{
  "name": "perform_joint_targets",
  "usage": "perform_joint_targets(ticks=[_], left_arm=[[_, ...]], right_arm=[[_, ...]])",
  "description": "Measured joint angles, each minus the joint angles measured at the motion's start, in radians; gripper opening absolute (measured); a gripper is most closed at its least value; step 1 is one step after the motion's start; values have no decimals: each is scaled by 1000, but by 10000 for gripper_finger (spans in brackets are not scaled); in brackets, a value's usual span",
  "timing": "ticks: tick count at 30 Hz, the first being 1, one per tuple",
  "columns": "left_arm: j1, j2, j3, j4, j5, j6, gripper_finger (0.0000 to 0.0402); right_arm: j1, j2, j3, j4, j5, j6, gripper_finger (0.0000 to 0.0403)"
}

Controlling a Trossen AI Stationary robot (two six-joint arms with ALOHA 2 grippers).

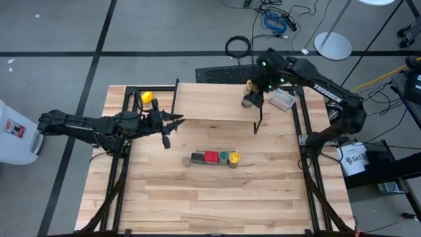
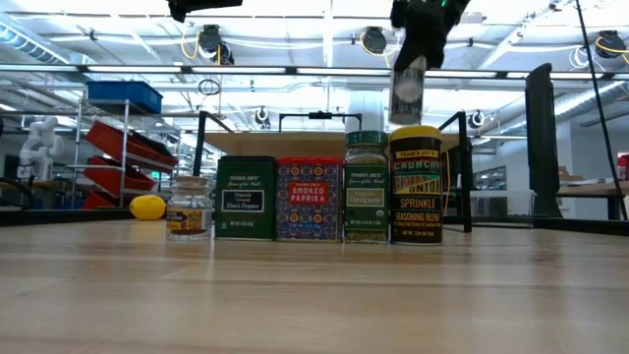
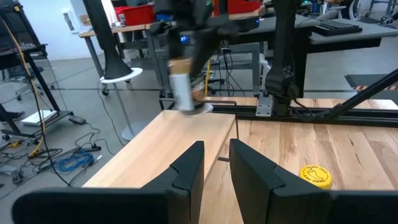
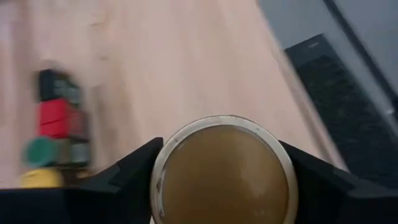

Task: Shelf spices
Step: Remove the brown seasoning bottle from the shelf

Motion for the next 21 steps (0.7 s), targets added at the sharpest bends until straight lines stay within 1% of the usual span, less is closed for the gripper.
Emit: perform_joint_targets(ticks=[3, 6, 10, 15, 18, 21], left_arm=[[0, 0, 0, -3, 0, 0, 84], [0, 0, 0, -3, 0, -3, 84], [0, 0, 0, -3, 0, -6, 84], [0, 0, 0, -3, 0, -7, 84], [0, 0, 0, -3, 0, -7, 84], [0, 0, 0, -2, 0, -8, 84]], right_arm=[[94, -44, 0, -68, 0, 98, 261], [215, -77, 0, -124, 1, 197, 263], [396, -98, -8, -141, 16, 346, 268], [629, -100, -69, -141, 167, 508, 263], [738, -100, -125, -122, 273, 598, 266], [827, -99, -194, -64, 378, 673, 270]])
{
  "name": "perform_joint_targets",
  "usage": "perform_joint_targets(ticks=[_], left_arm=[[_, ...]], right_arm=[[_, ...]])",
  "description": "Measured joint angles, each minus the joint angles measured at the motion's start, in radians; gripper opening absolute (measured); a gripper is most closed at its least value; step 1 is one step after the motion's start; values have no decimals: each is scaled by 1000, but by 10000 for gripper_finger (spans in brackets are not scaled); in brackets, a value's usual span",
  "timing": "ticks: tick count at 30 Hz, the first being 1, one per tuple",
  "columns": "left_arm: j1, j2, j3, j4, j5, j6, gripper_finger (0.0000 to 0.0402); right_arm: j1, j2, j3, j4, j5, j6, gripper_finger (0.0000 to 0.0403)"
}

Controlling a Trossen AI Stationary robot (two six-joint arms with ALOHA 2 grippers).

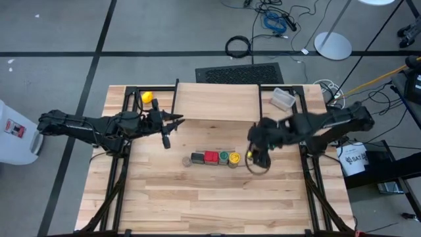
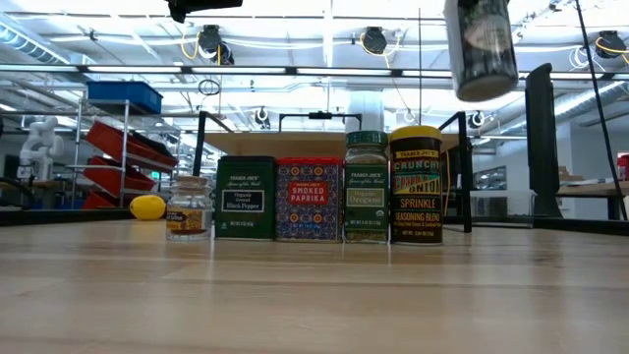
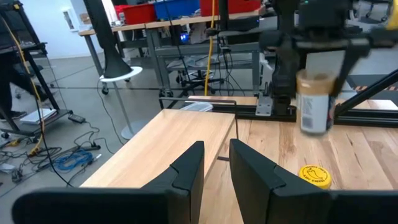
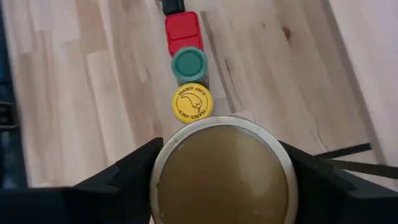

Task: Shelf spices
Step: Remove the brown seasoning bottle from the shelf

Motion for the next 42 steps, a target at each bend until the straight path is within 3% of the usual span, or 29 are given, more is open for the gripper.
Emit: perform_joint_targets(ticks=[8, 18, 23, 32, 38, 42], left_arm=[[0, 0, 0, 3, 0, 0, 84], [0, 0, 0, 9, 0, 0, 84], [0, 0, 0, 9, 0, -1, 84], [0, 0, 0, 8, 0, -25, 84], [0, 0, 0, 8, 1, -26, 84], [0, 0, 0, 7, 48, -42, 84]], right_arm=[[113, 1, -250, 271, 111, 132, 267], [123, 1, -470, 453, 124, 215, 266], [119, 15, -523, 558, 129, 212, 275], [119, 45, -553, 581, 132, 211, 277], [119, 45, -553, 591, 199, 214, 288], [119, 45, -553, 609, 209, 210, 300]])
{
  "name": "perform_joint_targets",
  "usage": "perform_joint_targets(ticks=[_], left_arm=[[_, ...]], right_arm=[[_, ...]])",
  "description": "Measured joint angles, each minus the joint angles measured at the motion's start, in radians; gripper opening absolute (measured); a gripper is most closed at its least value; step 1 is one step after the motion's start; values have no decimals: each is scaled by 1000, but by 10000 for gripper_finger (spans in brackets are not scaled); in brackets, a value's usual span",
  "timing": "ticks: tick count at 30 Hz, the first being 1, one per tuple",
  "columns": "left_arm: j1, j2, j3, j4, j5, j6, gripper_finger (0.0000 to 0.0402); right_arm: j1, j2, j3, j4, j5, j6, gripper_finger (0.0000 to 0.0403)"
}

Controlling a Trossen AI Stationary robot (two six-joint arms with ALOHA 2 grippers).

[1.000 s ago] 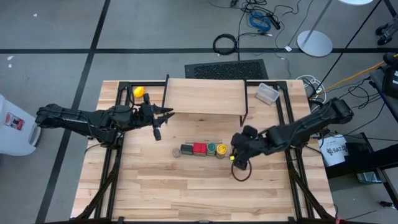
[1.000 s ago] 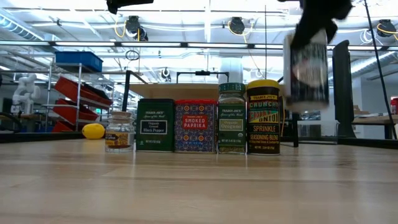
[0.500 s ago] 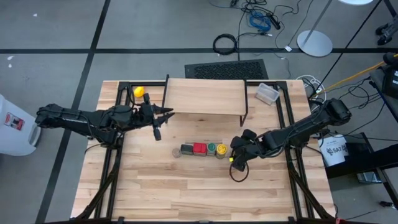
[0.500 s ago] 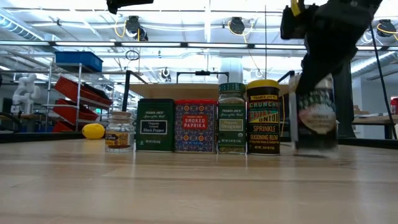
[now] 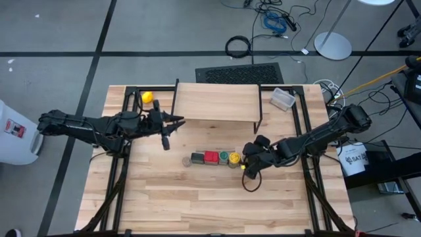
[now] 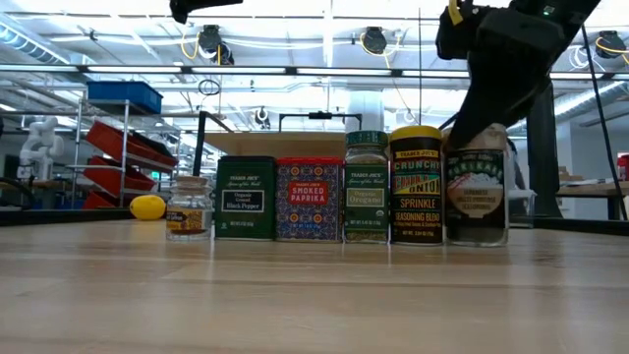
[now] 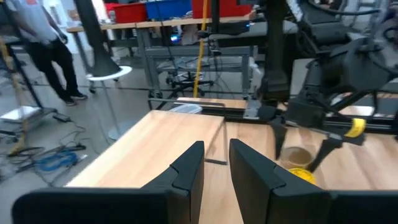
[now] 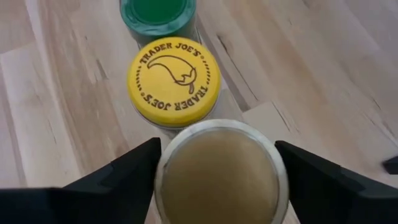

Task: Shelf spices
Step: Remove the brown seasoning bottle from the shelf

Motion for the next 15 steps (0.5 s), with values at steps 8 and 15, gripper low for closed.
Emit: perform_joint_targets(ticks=[8, 15], left_arm=[[0, 0, 0, -12, 21, -35, 84], [-2, 0, 0, -65, 23, -65, 84]], right_arm=[[7, -4, 8, -12, -11, -7, 320], [49, -15, 56, -97, -34, -26, 319]])
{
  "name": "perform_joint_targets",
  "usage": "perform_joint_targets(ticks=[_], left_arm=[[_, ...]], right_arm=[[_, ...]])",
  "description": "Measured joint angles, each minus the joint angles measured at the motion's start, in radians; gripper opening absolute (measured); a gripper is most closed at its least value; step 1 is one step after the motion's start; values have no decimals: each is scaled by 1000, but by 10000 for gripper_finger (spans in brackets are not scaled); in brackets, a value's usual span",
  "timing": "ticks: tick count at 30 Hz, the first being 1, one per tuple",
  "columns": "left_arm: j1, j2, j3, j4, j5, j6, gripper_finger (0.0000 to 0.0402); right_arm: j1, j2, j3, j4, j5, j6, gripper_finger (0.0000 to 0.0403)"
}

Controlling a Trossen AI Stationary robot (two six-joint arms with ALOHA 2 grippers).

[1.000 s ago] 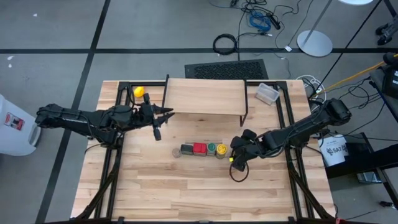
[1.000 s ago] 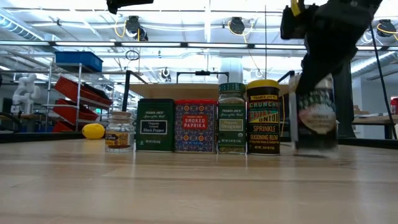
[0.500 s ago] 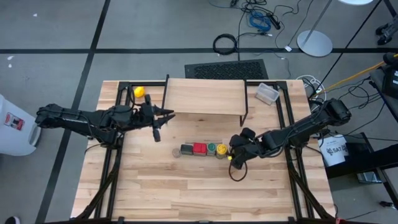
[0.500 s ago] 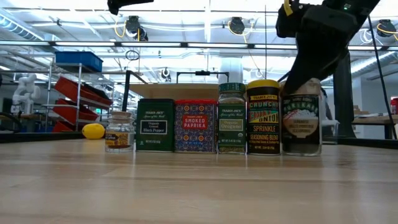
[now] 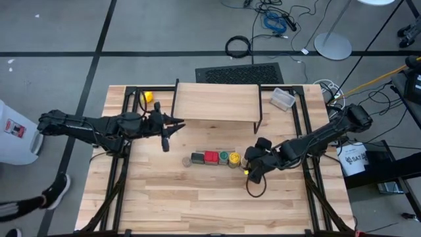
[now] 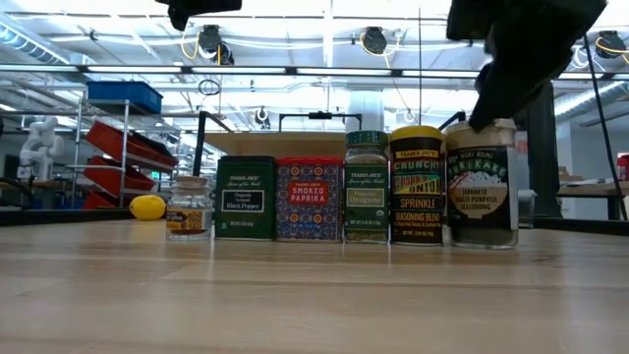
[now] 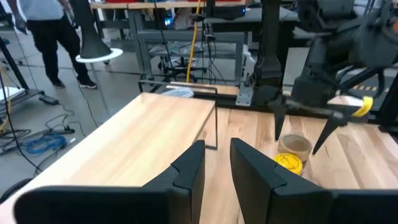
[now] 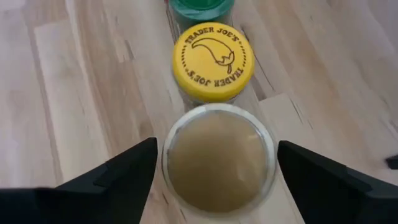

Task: Shelf spices
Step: Remove the brown seasoning bottle from the shelf

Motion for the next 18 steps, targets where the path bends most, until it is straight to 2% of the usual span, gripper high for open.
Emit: perform_joint_targets(ticks=[12, 18], left_arm=[[-29, 0, 0, -11, 27, -77, 84], [-68, 0, 0, -57, 31, -153, 84]], right_arm=[[18, -2, 15, -159, 15, -2, 318], [18, -5, 15, -148, 28, -33, 318]])
